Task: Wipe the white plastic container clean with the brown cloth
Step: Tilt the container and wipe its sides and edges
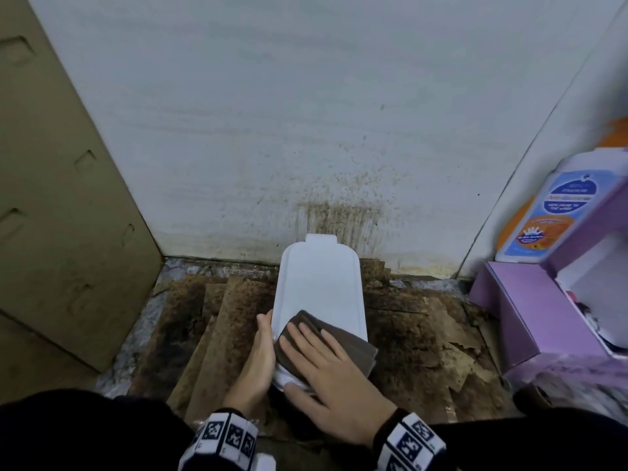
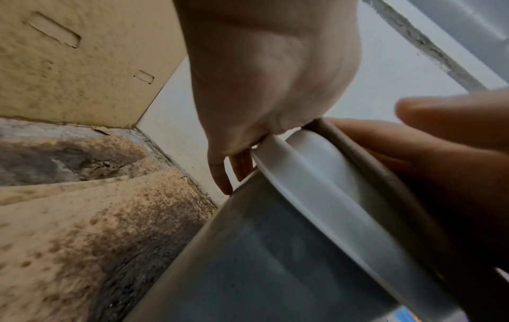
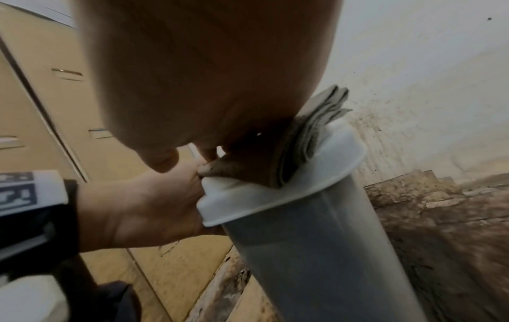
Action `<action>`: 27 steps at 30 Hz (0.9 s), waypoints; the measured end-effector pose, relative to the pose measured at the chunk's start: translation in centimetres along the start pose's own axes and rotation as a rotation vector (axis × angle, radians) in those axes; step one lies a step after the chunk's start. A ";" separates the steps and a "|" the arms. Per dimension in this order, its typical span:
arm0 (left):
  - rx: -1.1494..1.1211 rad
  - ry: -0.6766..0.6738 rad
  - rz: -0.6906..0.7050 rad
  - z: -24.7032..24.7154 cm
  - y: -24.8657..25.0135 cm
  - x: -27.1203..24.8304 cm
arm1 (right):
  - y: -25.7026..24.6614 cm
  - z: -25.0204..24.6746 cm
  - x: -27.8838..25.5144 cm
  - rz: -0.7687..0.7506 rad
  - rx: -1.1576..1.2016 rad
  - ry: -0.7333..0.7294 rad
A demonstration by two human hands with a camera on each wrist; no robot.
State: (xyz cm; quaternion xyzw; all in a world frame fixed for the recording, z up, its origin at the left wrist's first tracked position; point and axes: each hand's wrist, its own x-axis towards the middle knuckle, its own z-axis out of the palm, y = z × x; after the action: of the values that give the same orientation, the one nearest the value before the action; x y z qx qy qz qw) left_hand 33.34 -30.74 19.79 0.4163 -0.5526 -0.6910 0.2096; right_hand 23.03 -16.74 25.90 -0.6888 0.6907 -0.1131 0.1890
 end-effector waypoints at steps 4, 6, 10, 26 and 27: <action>-0.060 -0.041 -0.005 0.3 0.8 -1.2 | 0.5 -0.5 -0.3 -0.023 0.038 0.027; -0.075 -0.063 -0.001 0.2 0.7 -1.6 | 0.9 -0.9 -0.1 -0.027 0.059 0.026; -0.054 -0.073 -0.011 0.2 0.3 -2.1 | 2.4 -2.0 1.0 -0.056 0.075 -0.022; 0.196 -0.138 -0.037 -0.9 -0.1 -3.1 | 10.6 -7.6 11.0 -0.010 -0.289 -0.185; 0.202 -0.139 -0.038 -1.1 -0.2 -3.1 | 11.0 -8.0 11.6 0.009 -0.300 -0.171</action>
State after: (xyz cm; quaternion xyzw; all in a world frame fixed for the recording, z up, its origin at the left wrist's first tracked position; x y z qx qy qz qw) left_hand 35.97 -29.00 20.59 0.3968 -0.6246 -0.6628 0.1149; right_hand 9.94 -28.82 27.30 -0.7134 0.6842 0.0509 0.1426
